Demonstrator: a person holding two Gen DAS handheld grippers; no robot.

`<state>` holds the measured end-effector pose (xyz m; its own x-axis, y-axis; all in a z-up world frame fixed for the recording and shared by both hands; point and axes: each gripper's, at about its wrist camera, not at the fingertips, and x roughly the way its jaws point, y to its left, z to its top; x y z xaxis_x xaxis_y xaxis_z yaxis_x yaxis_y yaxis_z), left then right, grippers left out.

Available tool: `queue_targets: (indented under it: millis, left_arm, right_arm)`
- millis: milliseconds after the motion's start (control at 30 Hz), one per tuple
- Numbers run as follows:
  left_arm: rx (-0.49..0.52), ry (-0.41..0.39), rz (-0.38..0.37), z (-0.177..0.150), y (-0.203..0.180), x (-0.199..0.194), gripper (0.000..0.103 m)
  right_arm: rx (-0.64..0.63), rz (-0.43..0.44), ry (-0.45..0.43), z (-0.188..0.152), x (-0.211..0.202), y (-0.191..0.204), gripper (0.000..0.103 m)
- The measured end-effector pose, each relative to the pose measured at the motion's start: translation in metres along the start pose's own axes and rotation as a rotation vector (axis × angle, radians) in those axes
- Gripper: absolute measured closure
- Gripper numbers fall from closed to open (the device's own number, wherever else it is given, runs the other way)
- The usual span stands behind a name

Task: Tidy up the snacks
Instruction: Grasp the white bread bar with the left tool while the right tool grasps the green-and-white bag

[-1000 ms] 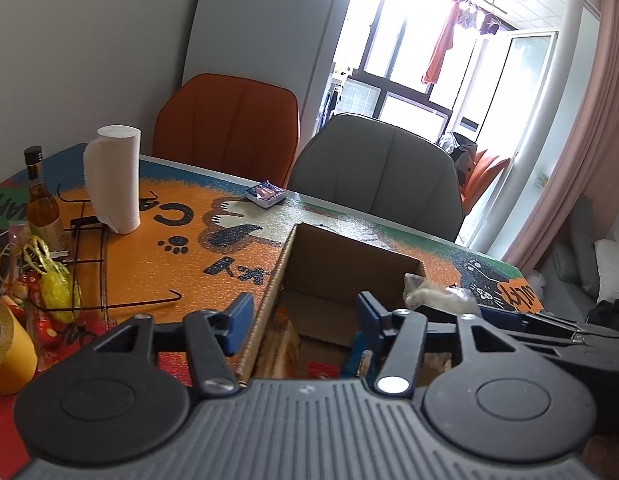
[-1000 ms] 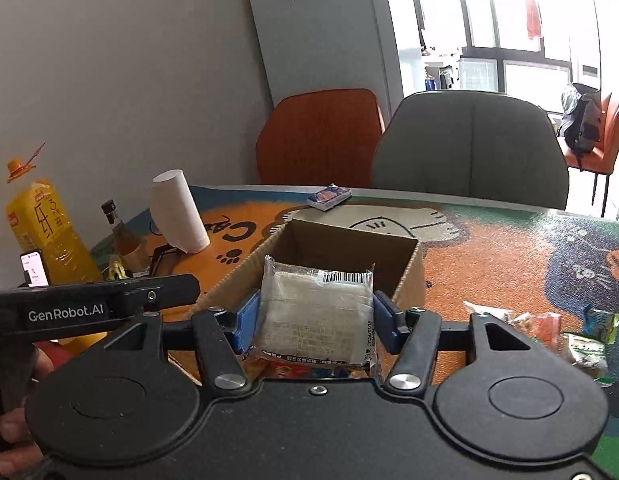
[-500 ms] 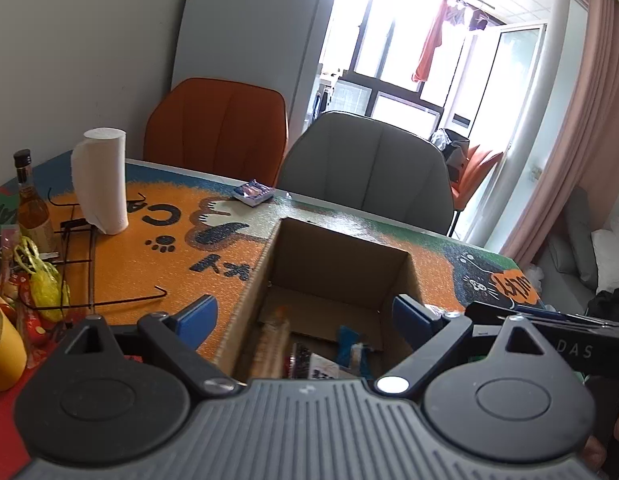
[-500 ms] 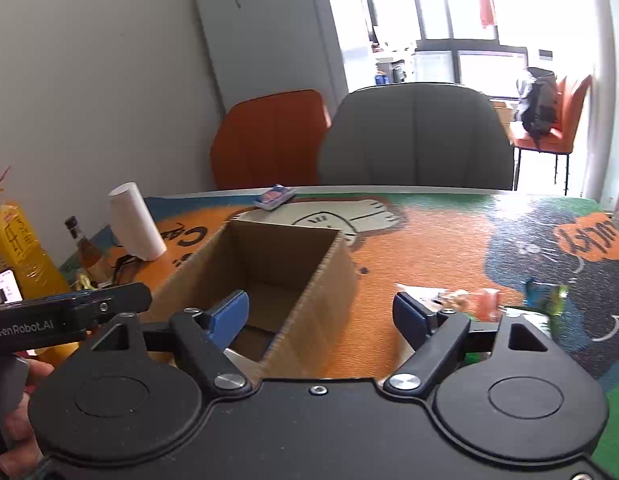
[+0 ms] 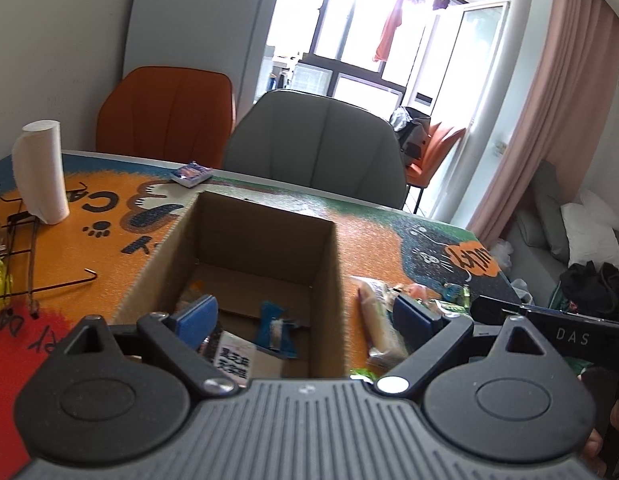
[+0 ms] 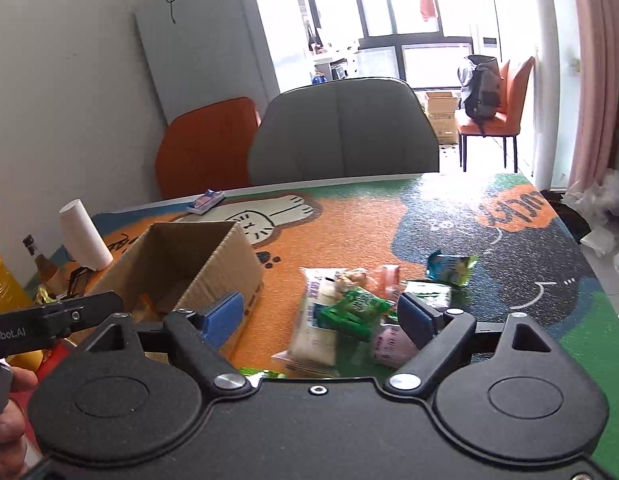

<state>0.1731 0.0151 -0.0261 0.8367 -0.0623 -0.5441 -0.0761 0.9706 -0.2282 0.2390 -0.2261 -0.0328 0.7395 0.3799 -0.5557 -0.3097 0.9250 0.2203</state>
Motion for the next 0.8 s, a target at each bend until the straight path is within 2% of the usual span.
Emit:
queue_targets:
  millis: [167, 367, 567, 800]
  left_arm:
    - [0.035, 0.019, -0.017, -0.005, -0.022, 0.004, 0.009]
    - [0.079, 0.061, -0.031, -0.011, -0.048, 0.014, 0.009]
    - [0.112, 0.072, -0.034, -0.013, -0.072, 0.022, 0.009]
    - [0.127, 0.087, -0.029, -0.016, -0.092, 0.041, 0.014]
  right_arm:
    - [0.026, -0.014, -0.002, -0.005, -0.006, -0.018, 0.018]
    - [0.055, -0.01, 0.019, -0.009, -0.009, -0.039, 0.011]
    - [0.075, -0.011, 0.027, -0.013, -0.008, -0.057, 0.011]
    - [0.126, 0.0, 0.028, -0.019, -0.001, -0.086, 0.012]
